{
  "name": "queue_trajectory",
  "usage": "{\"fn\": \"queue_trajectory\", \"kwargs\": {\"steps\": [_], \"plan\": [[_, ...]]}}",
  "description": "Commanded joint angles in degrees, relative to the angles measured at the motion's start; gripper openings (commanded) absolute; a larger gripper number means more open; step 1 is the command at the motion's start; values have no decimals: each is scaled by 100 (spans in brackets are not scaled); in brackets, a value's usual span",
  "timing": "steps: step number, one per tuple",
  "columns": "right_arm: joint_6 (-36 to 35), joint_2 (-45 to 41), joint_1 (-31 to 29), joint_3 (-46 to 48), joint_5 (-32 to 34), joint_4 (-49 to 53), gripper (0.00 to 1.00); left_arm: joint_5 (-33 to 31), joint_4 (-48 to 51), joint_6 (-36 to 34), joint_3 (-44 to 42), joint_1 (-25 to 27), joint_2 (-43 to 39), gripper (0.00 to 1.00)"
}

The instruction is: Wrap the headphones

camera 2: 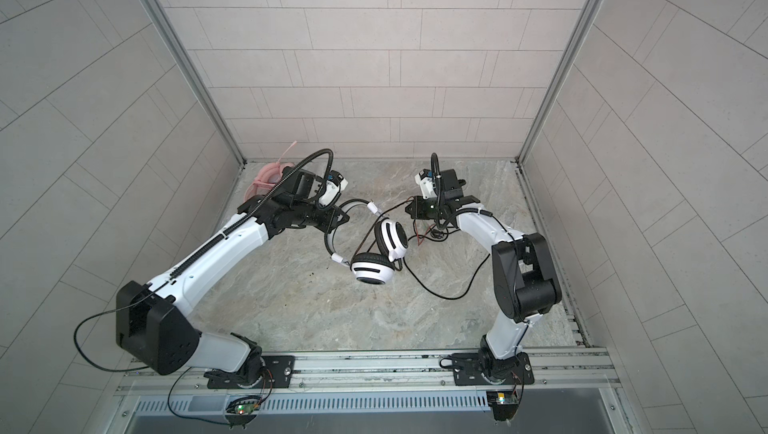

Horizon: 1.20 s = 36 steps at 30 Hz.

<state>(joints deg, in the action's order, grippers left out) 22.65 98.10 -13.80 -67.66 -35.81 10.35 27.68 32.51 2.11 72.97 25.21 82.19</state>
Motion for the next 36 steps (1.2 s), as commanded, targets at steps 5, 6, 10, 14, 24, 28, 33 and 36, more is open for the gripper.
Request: {"fn": "queue_trajectory", "kwargs": {"steps": [5, 6, 10, 14, 24, 28, 33, 36], "plan": [[28, 370, -382, 93, 148, -393, 10, 342, -509, 327, 8, 1, -402, 0], [28, 422, -423, 66, 159, -421, 11, 421, -547, 355, 31, 1, -434, 0], [80, 632, -548, -53, 188, -526, 13, 577, -519, 585, 328, -8, -567, 0], [133, 842, -655, -66, 211, -659, 14, 847, -550, 968, 774, -78, -686, 0], [119, 979, -694, 125, 387, -704, 18, 1743, -515, 2207, 2024, -902, -506, 0], [65, 828, -694, 122, 411, -587, 21, 1817, -526, 2325, 1982, -1148, -502, 0], [-53, 406, -694, 111, 436, -289, 33, 1897, -501, 2424, 1864, -1383, -425, 0], [-195, 66, -670, 135, 476, -9, 42, 1899, -543, 2477, 1785, -1460, -401, 0]]}}
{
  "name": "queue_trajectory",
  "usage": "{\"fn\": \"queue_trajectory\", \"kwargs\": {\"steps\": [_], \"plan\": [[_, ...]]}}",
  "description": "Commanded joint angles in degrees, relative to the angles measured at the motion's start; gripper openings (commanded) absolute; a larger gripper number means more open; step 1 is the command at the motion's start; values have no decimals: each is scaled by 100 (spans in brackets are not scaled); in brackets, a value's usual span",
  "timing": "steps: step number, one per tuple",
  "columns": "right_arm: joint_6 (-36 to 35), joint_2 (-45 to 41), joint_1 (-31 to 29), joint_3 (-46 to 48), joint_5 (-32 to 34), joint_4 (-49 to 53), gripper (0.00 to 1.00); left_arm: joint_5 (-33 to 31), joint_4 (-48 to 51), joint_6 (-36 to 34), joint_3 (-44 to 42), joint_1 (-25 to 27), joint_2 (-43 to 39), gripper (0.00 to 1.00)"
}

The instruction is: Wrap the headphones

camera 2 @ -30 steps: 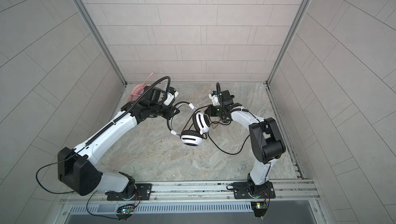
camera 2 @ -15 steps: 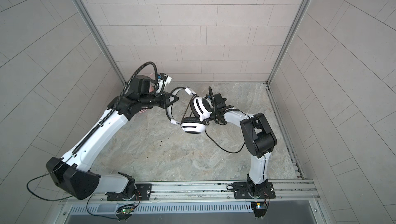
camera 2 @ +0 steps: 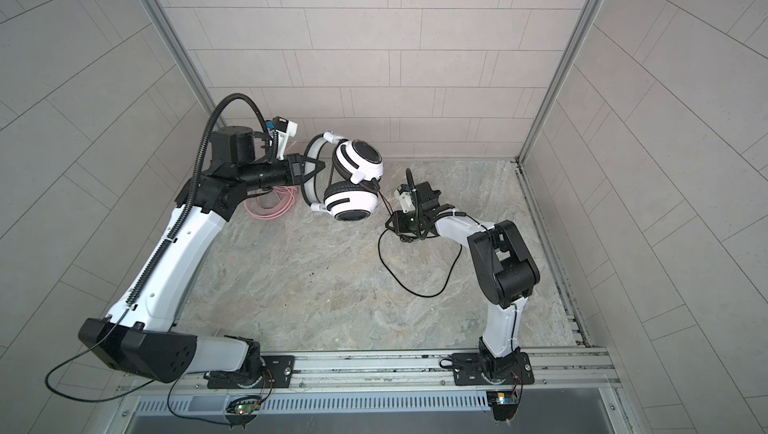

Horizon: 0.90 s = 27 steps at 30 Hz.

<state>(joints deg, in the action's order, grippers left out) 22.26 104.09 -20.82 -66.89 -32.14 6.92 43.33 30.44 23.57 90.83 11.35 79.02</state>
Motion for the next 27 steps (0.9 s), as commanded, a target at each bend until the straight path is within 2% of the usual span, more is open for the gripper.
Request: {"fn": "queue_trajectory", "kwargs": {"steps": [1, 4, 10, 23, 27], "plan": [[-190, -659, 48, 86, 112, 411, 44, 342, -345, 343, -12, -94, -76, 0], [-341, -1050, 127, 207, 161, 640, 50, 351, -345, 359, -29, -138, -45, 0], [-948, -1347, 283, 457, 787, 1054, 52, 418, -411, 402, -108, -166, 16, 0], [-1493, 140, 28, -606, 317, 1781, 52, 430, -451, 464, -309, -209, -64, 0], [-1542, 426, -45, -698, 255, 1676, 52, 421, -442, 473, -344, -221, -82, 0]]}}
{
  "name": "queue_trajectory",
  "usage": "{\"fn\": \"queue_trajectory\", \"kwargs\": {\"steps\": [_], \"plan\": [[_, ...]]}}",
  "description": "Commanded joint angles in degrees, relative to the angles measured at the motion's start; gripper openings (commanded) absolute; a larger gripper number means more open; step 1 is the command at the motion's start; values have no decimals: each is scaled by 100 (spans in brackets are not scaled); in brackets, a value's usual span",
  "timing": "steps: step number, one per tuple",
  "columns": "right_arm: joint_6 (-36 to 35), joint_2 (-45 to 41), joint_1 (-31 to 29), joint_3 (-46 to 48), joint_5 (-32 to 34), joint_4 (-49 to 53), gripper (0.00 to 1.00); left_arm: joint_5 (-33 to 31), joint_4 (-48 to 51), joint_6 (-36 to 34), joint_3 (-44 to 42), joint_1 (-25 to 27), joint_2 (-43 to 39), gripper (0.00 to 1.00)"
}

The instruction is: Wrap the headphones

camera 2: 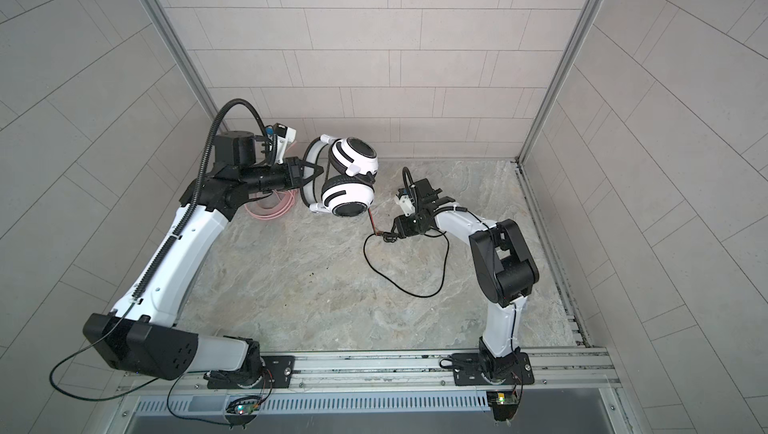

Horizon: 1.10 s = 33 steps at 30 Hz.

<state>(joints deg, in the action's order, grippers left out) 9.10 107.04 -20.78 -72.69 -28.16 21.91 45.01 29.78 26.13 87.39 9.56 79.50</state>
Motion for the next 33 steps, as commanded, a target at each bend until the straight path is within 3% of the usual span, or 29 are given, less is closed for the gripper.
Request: {"fn": "queue_trajectory", "kwargs": {"steps": [1, 8, 18, 26, 33], "plan": [[-219, 203, -49, -151, -208, 141, 52, 253, -376, 230, 6, -49, -132, 0], [-40, 541, -122, -296, -507, 137, 46, 245, -420, 296, -64, -58, -136, 0], [-83, 541, -241, -82, 30, 498, 36, 278, -520, 355, -187, -86, -119, 0], [440, 678, -243, -562, 139, 619, 43, 201, -544, 358, -261, -94, -212, 0], [919, 889, -243, -791, -53, 627, 43, 208, -612, 412, -334, -95, -298, 0]]}}
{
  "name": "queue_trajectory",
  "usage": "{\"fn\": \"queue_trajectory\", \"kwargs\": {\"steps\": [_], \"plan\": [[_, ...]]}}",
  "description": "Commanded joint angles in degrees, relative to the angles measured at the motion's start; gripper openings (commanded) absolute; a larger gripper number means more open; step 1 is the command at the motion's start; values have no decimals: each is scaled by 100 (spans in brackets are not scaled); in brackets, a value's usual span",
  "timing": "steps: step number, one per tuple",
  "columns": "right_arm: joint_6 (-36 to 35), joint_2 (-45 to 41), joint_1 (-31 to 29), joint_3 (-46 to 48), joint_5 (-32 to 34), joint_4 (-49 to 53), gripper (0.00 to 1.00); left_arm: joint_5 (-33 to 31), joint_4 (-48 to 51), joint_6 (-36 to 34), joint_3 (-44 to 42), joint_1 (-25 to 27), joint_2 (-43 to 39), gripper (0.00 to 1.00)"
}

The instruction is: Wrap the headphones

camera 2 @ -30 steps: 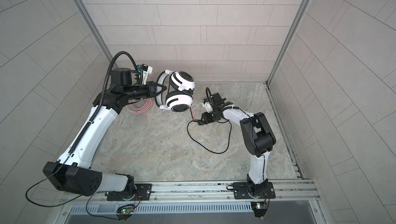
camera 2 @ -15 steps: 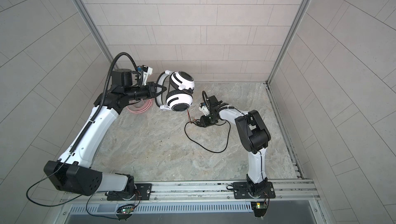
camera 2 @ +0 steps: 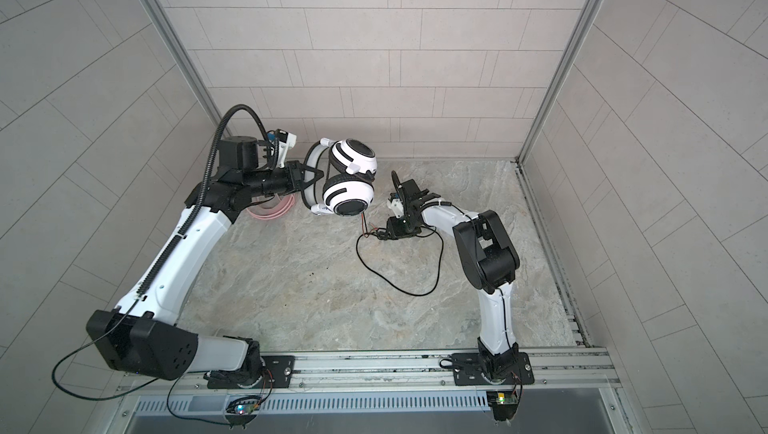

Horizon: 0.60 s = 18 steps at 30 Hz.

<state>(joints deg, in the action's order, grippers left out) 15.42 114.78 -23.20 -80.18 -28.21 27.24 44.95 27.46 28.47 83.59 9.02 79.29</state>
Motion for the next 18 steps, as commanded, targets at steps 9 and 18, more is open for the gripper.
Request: {"fn": "queue_trajectory", "kwargs": {"steps": [9, 18], "plan": [[789, 510, -17, -94, -195, -226, 43, 182, -378, 177, 21, -36, -334, 0], [905, -233, 182, 96, -252, -237, 44, 101, -162, 27, 96, -35, -338, 0]]}}
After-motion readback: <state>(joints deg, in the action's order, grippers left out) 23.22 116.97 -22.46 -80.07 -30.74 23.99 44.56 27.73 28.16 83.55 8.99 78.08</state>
